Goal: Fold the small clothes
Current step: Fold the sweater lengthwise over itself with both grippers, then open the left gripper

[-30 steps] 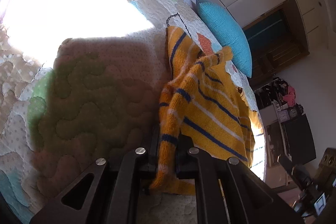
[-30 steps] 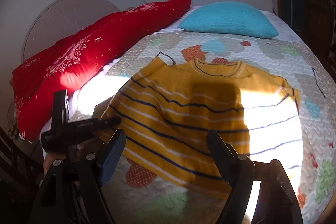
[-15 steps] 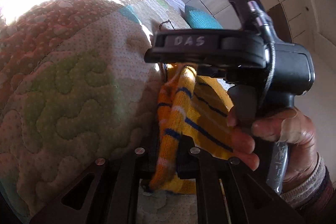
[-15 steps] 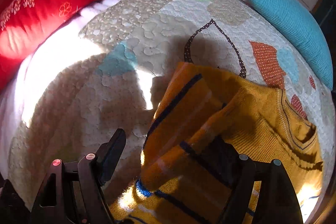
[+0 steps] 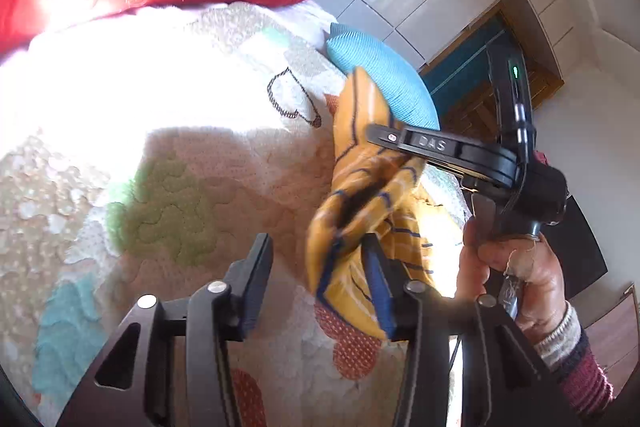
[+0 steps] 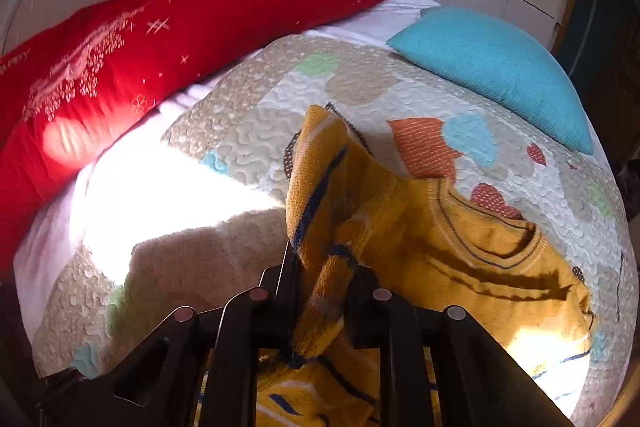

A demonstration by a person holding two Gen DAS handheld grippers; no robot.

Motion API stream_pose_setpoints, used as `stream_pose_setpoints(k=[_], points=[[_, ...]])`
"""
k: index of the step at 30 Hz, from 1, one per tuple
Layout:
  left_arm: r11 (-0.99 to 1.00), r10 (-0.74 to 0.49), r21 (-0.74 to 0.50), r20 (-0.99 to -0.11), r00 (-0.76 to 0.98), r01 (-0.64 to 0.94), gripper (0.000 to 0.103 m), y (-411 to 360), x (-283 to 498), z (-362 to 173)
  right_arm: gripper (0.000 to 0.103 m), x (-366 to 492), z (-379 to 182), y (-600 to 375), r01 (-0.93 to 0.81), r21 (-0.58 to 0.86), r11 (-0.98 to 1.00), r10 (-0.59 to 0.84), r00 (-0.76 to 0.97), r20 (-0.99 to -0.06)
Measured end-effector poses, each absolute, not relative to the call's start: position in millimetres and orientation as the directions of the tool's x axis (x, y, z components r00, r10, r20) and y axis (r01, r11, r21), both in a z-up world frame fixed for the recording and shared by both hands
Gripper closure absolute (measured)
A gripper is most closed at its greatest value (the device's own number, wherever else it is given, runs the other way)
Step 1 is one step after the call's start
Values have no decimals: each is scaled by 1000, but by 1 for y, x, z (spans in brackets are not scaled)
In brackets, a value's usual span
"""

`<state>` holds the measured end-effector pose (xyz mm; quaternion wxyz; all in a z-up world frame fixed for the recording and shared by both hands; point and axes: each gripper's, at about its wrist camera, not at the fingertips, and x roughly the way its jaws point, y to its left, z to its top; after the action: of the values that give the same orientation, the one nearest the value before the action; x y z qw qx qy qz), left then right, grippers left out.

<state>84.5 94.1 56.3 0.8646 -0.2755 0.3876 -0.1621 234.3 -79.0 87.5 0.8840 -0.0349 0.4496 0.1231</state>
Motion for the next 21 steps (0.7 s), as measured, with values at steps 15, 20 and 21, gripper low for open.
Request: stream_pose_setpoints(k=[15,20,21], points=[[847,-478,-528,-706,522,62,46,38,33,33,67,125,51,-371,191,326,926,139,630,-764],[912,-369,-406,-747,552,60,44,22,25,46,67,91,92,-360,89,348,933,188,704,-685],[931,-332,-360,-758,562,64,44,16,25,48,67,86,95,-353,59,370,927,222,711,-668]])
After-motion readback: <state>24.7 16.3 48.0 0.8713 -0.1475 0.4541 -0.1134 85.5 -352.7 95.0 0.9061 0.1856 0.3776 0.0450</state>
